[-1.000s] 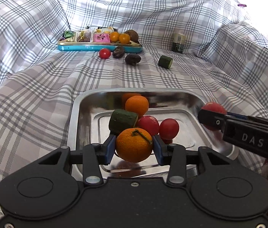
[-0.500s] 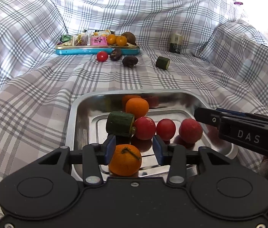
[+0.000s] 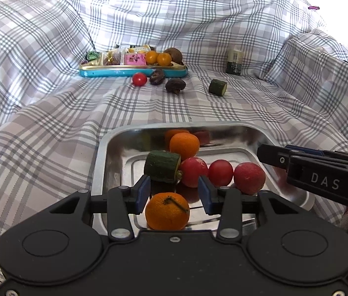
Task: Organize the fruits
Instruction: 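Lift both open tools out of the steel tray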
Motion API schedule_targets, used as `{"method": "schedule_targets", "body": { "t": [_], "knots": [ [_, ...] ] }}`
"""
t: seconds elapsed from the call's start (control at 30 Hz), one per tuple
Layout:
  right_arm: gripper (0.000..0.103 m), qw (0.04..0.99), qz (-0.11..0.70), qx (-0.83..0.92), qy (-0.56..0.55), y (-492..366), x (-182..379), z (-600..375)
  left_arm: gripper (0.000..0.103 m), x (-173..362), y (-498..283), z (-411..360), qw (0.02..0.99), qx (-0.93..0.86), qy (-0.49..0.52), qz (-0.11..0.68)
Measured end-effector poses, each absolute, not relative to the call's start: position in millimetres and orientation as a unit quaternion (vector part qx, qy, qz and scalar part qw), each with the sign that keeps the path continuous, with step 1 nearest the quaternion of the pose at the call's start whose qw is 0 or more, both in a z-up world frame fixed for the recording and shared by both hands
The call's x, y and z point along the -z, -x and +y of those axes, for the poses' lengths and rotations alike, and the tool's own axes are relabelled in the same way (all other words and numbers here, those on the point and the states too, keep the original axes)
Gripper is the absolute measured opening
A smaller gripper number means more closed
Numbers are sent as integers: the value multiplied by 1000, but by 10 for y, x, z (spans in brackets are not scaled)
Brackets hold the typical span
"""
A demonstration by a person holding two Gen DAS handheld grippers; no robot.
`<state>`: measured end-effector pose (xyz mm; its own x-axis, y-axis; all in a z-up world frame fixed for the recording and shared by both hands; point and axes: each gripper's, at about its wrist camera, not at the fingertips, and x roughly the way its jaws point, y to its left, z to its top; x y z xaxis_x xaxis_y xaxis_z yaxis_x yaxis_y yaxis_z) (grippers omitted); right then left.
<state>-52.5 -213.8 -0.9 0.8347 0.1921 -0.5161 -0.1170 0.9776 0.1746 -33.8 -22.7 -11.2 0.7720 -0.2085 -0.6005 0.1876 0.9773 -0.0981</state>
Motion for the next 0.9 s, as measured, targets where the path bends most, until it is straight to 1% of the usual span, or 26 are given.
{"method": "schedule_targets", "body": {
  "t": [0.13, 0.47, 0.67, 0.9],
  "knots": [
    [44, 956, 275, -80, -68, 523, 10, -2145, 50, 85, 353, -232, 947, 92, 10, 307],
    [44, 956, 281, -75, -49, 499, -15, -2123, 50, -31, 210, -209, 951, 61, 18, 302],
    [44, 957, 280, -77, -28, 490, -51, -2095, 50, -16, 8, -185, 949, 48, 27, 310],
    [44, 954, 286, -73, -40, 481, -57, -2142, 50, 60, -168, -125, 940, 36, 51, 337]
  ]
}}
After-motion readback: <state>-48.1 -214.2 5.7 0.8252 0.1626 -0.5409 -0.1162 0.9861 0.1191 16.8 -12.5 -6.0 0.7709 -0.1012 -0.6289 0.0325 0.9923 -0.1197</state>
